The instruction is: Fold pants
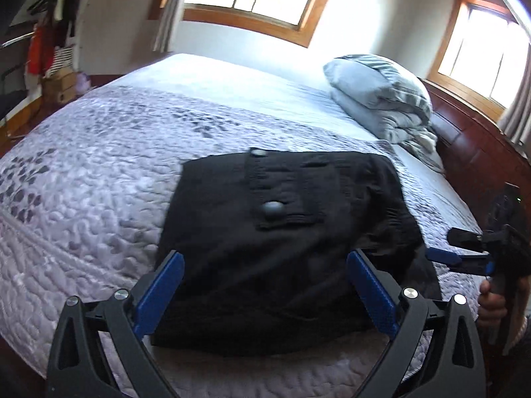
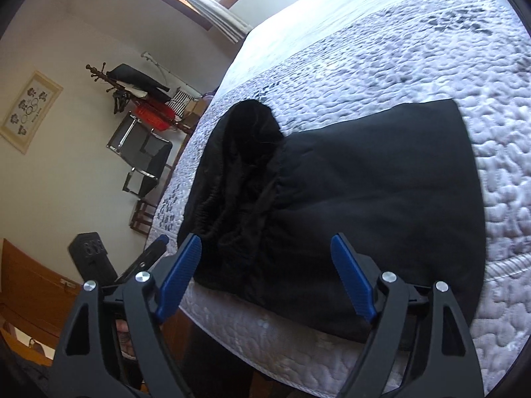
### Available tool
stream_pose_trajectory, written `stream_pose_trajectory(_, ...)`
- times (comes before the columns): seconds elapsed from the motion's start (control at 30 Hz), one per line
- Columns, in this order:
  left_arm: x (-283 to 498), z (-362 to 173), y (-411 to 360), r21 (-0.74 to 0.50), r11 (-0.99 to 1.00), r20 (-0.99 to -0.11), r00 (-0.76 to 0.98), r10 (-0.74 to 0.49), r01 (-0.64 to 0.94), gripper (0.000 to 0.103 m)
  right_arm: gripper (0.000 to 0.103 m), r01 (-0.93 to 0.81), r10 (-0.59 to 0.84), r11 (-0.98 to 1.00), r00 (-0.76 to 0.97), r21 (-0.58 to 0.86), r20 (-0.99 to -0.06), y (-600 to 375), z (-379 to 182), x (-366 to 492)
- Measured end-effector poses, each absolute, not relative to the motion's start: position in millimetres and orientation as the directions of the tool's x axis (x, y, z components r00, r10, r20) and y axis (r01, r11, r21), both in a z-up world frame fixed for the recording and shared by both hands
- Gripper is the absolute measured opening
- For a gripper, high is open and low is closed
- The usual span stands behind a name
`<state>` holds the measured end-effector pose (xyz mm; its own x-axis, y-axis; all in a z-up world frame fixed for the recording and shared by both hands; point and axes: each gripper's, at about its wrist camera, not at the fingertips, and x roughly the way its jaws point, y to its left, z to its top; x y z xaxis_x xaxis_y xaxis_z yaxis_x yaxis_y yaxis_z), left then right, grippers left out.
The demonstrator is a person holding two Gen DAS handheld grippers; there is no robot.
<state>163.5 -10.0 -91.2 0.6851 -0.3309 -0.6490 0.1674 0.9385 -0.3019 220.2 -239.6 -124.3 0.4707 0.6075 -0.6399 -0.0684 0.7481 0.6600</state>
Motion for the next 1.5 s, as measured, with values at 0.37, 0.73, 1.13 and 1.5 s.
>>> stream_pose_trajectory(0.37, 173.7, -124.3, 36.7, -0.337, 0.941, -0.719, 0.638, -0.275, 0.025, 0.099, 0.088, -0.033, 0.686, 0.665, 0.423, 0.746, -0.592, -213.3, -135.6, 244.5)
stream_pose_trajectory(0.73, 173.7, -131.8, 36.2, -0.338, 0.941, -0.758, 0.588, -0.282, 0.016, 0.099, 0.087, 0.035, 0.728, 0.617, 0.354, 0.786, -0.587, -188.9, -164.9, 265.7)
stream_pose_trajectory(1.13, 166.7, -138.2, 55.9, -0.337, 0.940, -0.785, 0.564, -0.255, -0.045, 0.099, 0.042, 0.002, 0.718, 0.643, 0.346, 0.766, -0.604, -176.6, -161.7, 257.5)
stream_pose_trajectory(1.5, 162.9, -140.0, 60.0, -0.371, 0.925, -0.792, 0.547, -0.270, -0.081, 0.099, 0.028, -0.090, 0.691, 0.685, 0.395, 0.723, -0.605, -165.9, -119.2, 251.0)
